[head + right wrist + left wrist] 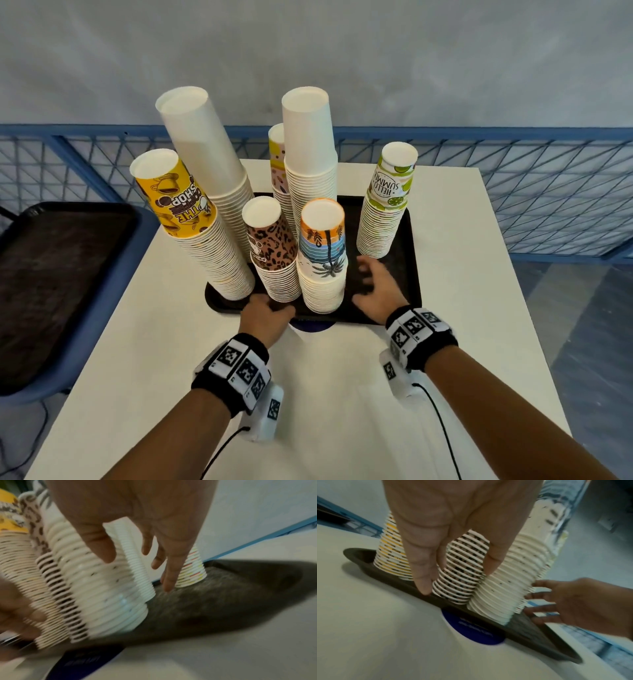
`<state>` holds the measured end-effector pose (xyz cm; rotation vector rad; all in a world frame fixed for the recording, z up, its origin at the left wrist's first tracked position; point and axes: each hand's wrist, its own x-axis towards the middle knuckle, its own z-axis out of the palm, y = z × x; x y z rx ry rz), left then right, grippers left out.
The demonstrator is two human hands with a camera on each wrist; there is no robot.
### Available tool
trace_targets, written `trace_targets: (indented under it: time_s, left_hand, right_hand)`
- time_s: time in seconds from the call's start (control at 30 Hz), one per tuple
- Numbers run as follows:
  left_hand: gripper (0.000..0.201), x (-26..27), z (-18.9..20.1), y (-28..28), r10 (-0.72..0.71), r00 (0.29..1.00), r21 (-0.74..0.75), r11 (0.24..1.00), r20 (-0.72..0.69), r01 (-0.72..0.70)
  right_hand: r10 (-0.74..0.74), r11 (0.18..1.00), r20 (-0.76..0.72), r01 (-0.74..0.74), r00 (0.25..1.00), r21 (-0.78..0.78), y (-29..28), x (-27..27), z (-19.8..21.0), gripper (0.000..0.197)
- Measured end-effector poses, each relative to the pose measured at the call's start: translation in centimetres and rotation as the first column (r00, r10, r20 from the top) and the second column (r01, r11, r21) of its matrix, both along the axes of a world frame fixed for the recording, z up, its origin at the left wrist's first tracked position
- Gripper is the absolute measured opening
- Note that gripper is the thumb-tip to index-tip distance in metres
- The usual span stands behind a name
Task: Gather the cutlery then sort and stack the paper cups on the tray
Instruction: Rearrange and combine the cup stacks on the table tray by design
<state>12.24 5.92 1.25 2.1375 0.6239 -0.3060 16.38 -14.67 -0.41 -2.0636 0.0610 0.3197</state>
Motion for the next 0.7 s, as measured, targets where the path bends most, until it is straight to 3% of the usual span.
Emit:
trace_targets:
  time_s: [0.07,0.13,0.3,0.47,0.57,0.7]
  left_hand:
    - [0.022,-1.5,0.3,-1.8,-0.070,0.998,-0.021,0.997,-0.003,0.070]
    - [0.015,-2.6,0.6,-4.4,-0.168,0.983,-0.104,0.979,0.068,0.175]
    - [0.042,-1.2,2.3,-10.4,-0.280,0.909,-0.139,0.932,0.307,0.334]
    - [0.064,1.9,2.8,-13.3,-0.277,0.874,-0.063,0.943,0.398,0.328]
    - [0.065,3.8,2.5,-14.1,-0.246,0.891,-0.038,0.959,0.381,0.281]
    - [0.066,6.0,2.4,-15.2,-0.118,0.903,-0.149,0.969,0.414,0.195]
  right_hand:
    - [-0.157,0.988,0.134,0.156,0.979,0.015,-1.5,1.3,1.1,0.066]
    - [-0.276,0.961,0.267,0.272,0.923,0.052,-2.9,3.0,2.2,0.064]
    - [-0.323,0.947,0.272,0.309,0.907,0.092,-4.8,6.3,4.2,0.083]
    - [-0.254,0.963,0.228,0.224,0.940,0.150,-4.4,7.7,2.2,0.099]
    - [-0.246,0.955,0.210,0.200,0.946,0.218,-4.1,8.4,1.6,0.093]
    - [-0.254,0.951,0.187,0.210,0.949,0.228,-3.9,8.7,1.2,0.082]
